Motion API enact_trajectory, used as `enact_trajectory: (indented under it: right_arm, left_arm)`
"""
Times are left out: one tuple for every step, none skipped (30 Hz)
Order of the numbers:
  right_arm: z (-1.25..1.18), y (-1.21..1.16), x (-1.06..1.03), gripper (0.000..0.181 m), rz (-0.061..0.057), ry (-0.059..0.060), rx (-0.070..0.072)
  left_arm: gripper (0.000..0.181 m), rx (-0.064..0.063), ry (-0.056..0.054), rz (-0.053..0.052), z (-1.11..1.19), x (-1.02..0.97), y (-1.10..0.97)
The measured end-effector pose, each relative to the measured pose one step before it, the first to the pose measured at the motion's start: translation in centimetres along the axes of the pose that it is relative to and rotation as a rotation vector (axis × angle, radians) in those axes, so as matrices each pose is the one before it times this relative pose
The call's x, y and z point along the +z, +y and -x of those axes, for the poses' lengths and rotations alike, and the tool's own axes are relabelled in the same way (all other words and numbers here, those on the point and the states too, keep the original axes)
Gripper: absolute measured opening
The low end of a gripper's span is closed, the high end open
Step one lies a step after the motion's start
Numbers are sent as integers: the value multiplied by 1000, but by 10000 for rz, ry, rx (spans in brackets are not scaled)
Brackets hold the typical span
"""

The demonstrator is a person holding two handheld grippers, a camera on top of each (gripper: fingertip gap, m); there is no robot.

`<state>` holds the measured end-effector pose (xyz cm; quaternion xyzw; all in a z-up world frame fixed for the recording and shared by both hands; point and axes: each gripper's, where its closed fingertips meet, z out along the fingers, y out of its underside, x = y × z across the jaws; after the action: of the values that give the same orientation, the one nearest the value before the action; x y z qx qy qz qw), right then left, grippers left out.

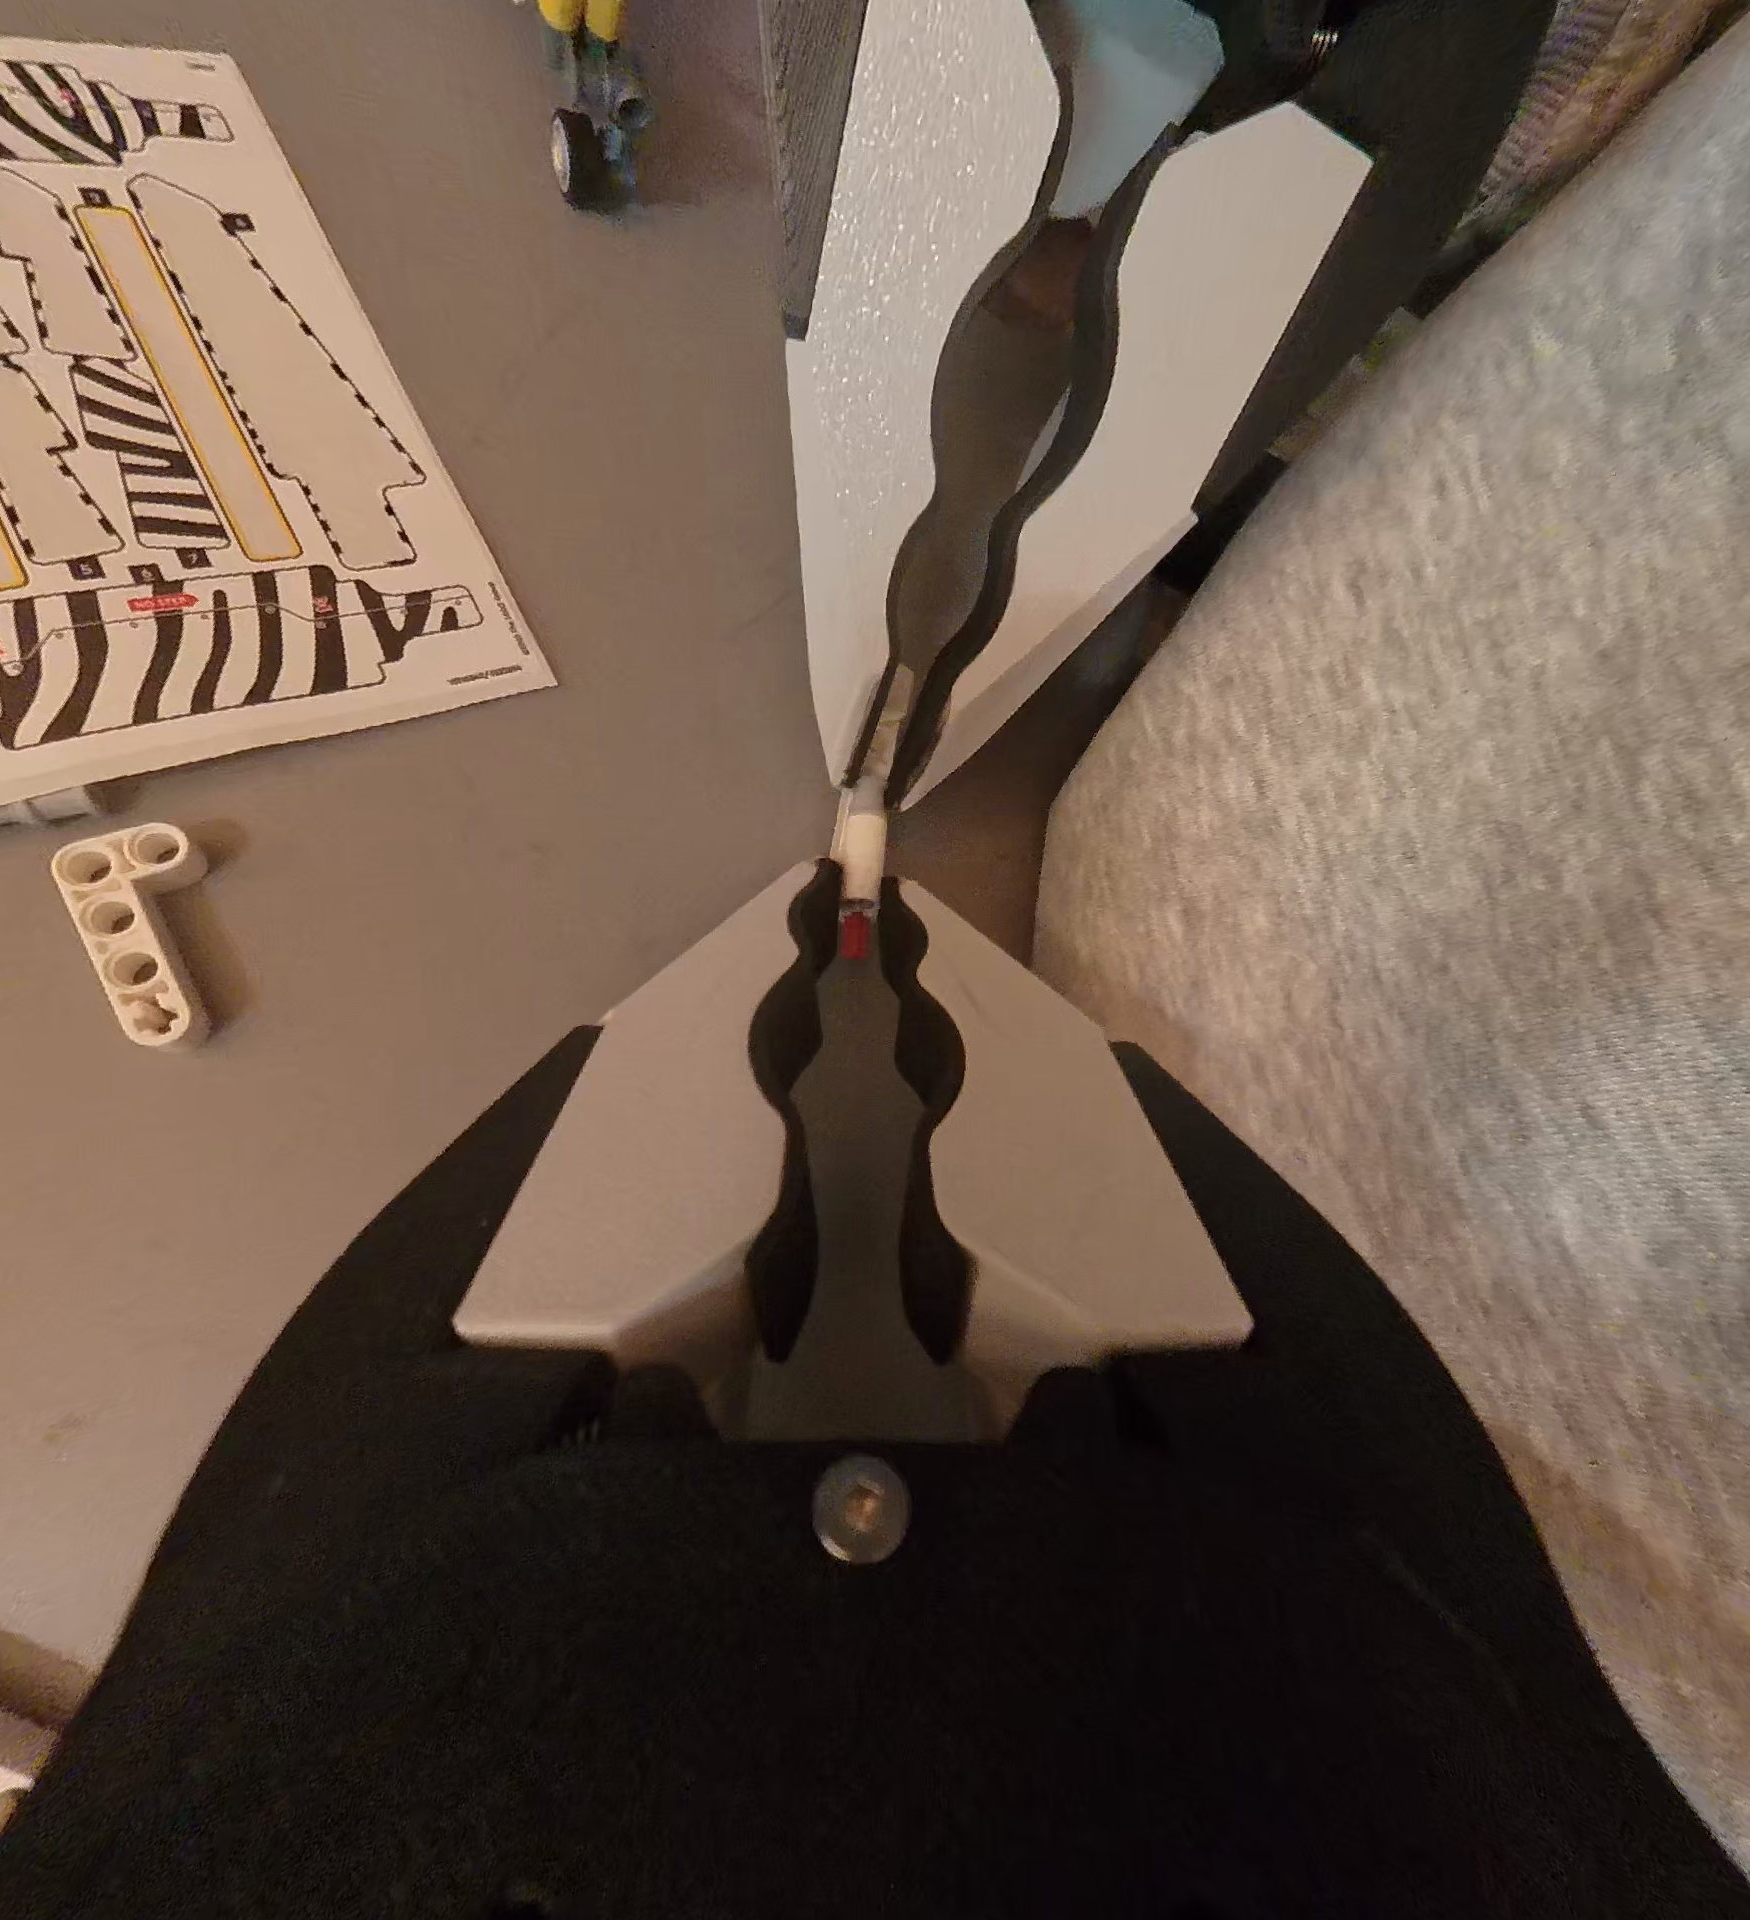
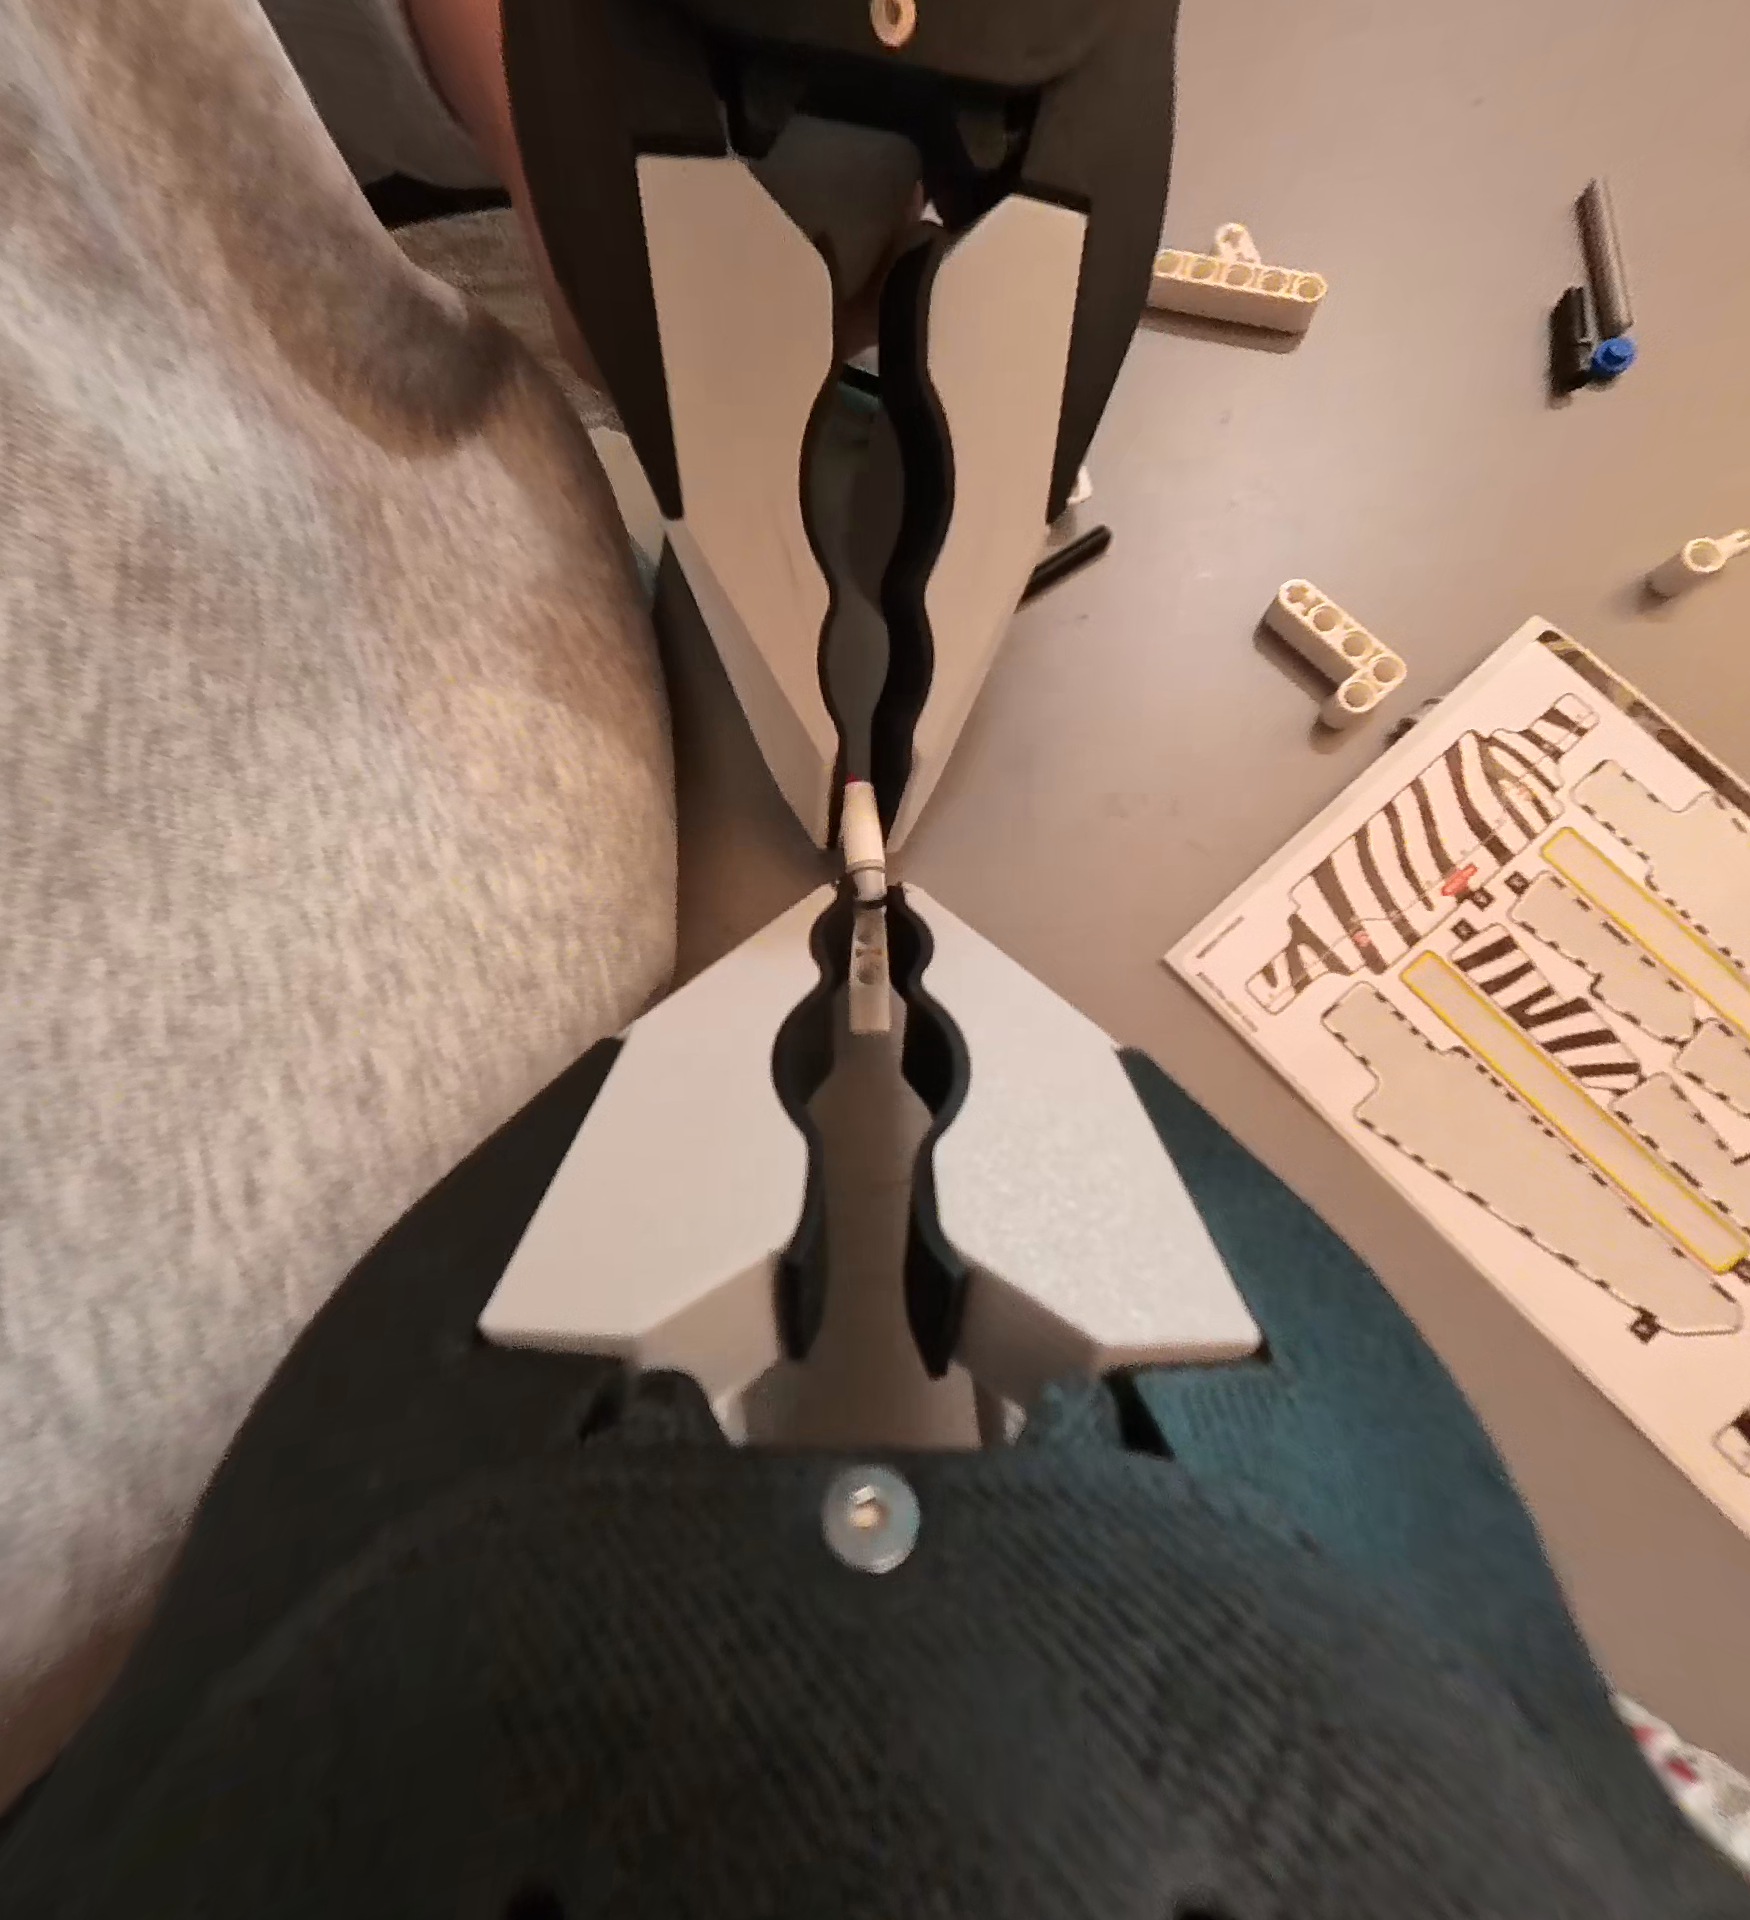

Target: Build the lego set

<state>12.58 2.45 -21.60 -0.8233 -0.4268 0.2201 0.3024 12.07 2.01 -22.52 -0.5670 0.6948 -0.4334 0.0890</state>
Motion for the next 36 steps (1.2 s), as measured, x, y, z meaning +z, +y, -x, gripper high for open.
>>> enact_trajectory:
  right_arm:
    - [78,-26,-88,5,-68,-64,108]
    - [106,9,-62,5,-36,-56,46]
    - [62,65,-24,5,19,5,-1]
    - [30,111,20,5,71,53,-67]
    - [92,152,57,5,111,37,-122]
    - [54,173,99,5,133,54,-144]
    - [19,159,115,5,128,67,-144]
    - [-11,96,154,5,94,60,-133]
    - [-145,4,154,5,34,130,-136]
    - [-137,-46,136,5,-26,112,-125]
    - [-58,-88,129,6,-53,20,-68]
    - [91,11,137,6,27,-98,-18]
    - [21,-31,48,6,20,-68,-11]
    - [1,0,-7,6,39,-41,-60]
    - [5,-6,4,5,47,-21,-68]
    - [24,1,4,5,58,2,-85]
    - [9,19,-7,5,67,34,-115]
    - [27,31,-26,5,81,52,-118]
    - [70,32,-28,5,84,5,-53]
    - [122,35,-26,5,68,-46,4]
    - [113,32,-26,5,29,-54,1]
    - [48,26,-19,5,4,-36,48]
    - [33,2,-12,5,-22,-31,83]
    - [12,-1,-12,5,-26,-11,80]
    - [-19,21,-16,5,-25,9,91]
    - [14,20,-23,5,-40,-6,97]
    - [31,23,-20,5,-54,-17,103]
    - [36,28,-26,5,-59,-13,83]
    - [104,51,-39,5,-49,-39,70]
    - [109,55,-6,5,-33,-26,39]
    - [19,38,-34,5,-44,41,-8]
    - [-2,59,-51,5,-15,52,-29]
    - [8,57,-54,5,4,33,-43]
    - [33,56,-48,5,-12,27,-38]
    - [31,52,-45,5,-11,23,-35]
    - [97,56,-42,5,-23,-26,-24]
  left_arm:
    - [7,12,44,-22,-94,-34,-66]
    - [7,1,72,8,-134,-3,-17]
    - [7,9,19,12,-61,41,-4]
    - [7,2,-25,21,0,81,24]
    - [7,14,-7,59,-39,133,91]
    - [7,33,-42,54,-20,162,111]
    - [7,19,-64,50,22,161,112]
    - [7,-12,-45,97,17,107,127]
    - [6,19,-122,82,144,52,91]
    - [6,59,-128,75,167,15,95]
    - [6,39,-13,0,21,-4,-28]
    - [6,40,-8,28,-16,25,9]
    - [6,79,-39,22,2,-6,29]
    - [6,46,-41,15,6,2,5]
    - [6,25,-27,8,-2,-8,11]
    - [6,38,-27,4,7,-4,19]
    - [6,35,-35,-5,0,-6,6]
    - [7,45,-49,-4,3,13,12]
    - [7,75,-38,3,-38,24,12]
    - [7,77,-8,20,-93,27,27]
    - [8,16,23,13,-114,31,32]
    - [8,-20,20,-4,-63,30,6]
    - [8,6,-4,-6,-22,-11,5]
    - [8,-3,-9,-12,-12,-12,-17]
    - [8,-75,-6,-9,18,22,4]
    - [8,-79,24,-13,-31,12,-2]
    - [8,-64,14,-21,-26,4,-7]
    - [8,-49,-4,-8,-20,25,9]
    - [8,-37,32,-2,-100,33,9]
    - [8,-17,32,21,-103,50,47]
    - [8,-15,-21,-17,1,21,-25]
    - [8,-21,-30,-11,5,51,-32]
    - [8,-28,-5,-10,-31,56,-37]
    - [8,-4,-4,-6,-35,39,-24]
    - [9,-18,-1,-8,-55,52,-21]
    - [9,4,18,-9,-99,54,7]
